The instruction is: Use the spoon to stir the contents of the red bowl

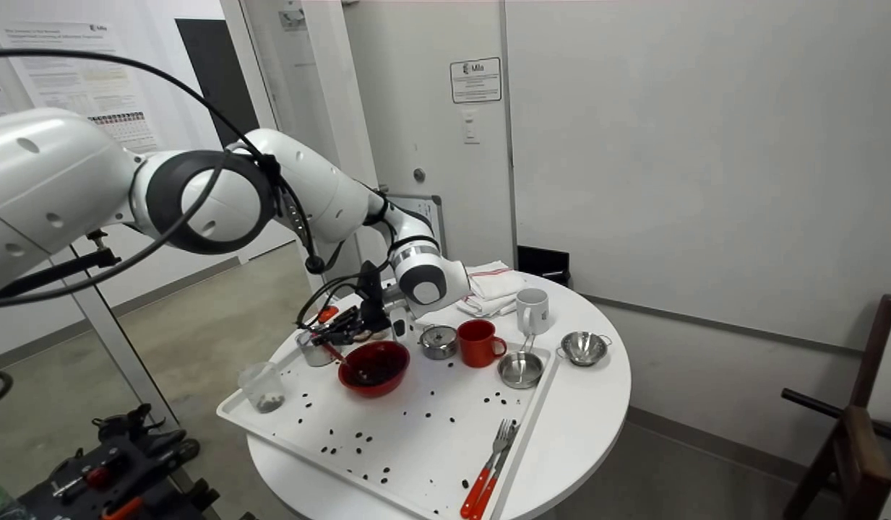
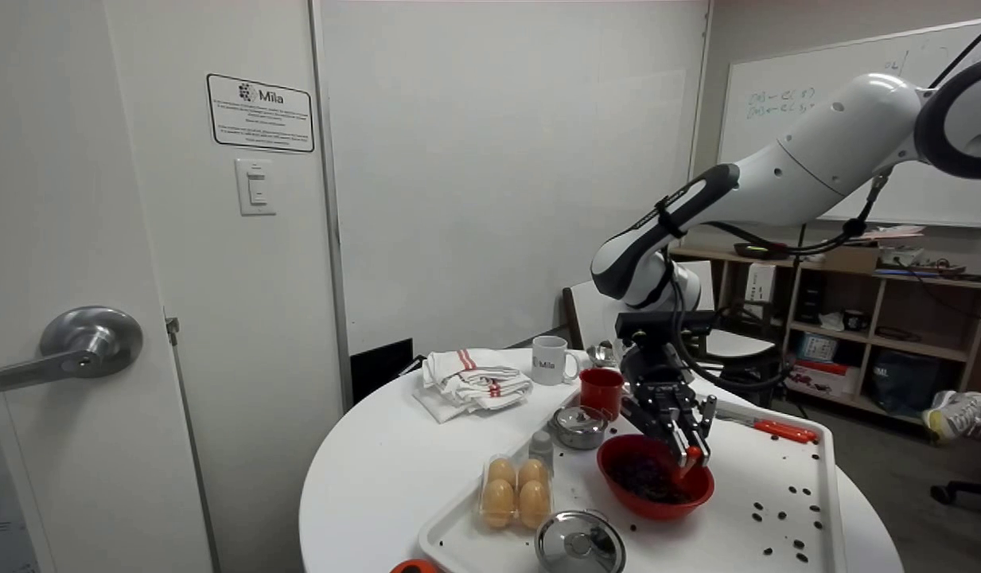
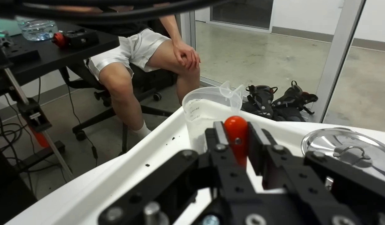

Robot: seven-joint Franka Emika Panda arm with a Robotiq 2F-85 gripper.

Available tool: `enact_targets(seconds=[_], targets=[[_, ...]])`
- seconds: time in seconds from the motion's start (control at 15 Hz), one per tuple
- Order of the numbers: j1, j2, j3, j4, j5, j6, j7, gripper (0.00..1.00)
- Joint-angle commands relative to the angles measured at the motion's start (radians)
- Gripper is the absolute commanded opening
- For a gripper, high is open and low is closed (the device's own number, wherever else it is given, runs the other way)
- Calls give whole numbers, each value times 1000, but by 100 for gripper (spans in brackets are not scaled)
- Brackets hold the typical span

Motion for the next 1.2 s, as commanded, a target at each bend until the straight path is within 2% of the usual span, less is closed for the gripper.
enact_targets(seconds=[0.0, 0.27, 0.53, 1.13], targets=[[25, 42, 13, 96, -1, -3, 87, 9], [20, 52, 24, 144, -2, -6, 126, 9], [-27, 47, 26, 159, 6, -9, 105, 9], [-146, -7, 13, 53, 19, 20, -27, 9]])
